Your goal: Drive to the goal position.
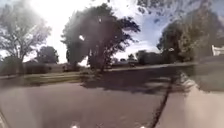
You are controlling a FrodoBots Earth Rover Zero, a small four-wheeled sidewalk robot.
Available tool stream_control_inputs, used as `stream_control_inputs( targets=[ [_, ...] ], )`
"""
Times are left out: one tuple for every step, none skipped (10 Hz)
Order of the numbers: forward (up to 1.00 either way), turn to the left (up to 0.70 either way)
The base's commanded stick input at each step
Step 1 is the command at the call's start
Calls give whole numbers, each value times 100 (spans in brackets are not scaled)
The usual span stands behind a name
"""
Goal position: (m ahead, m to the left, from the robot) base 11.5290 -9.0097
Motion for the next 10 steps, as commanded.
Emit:
stream_control_inputs(
  targets=[
    [70,-35],
    [70,-35],
    [70,-35],
    [70,-35],
    [70,-35],
    [70,-22],
    [70,0],
    [70,0],
    [70,0],
    [70,-2]
  ],
)
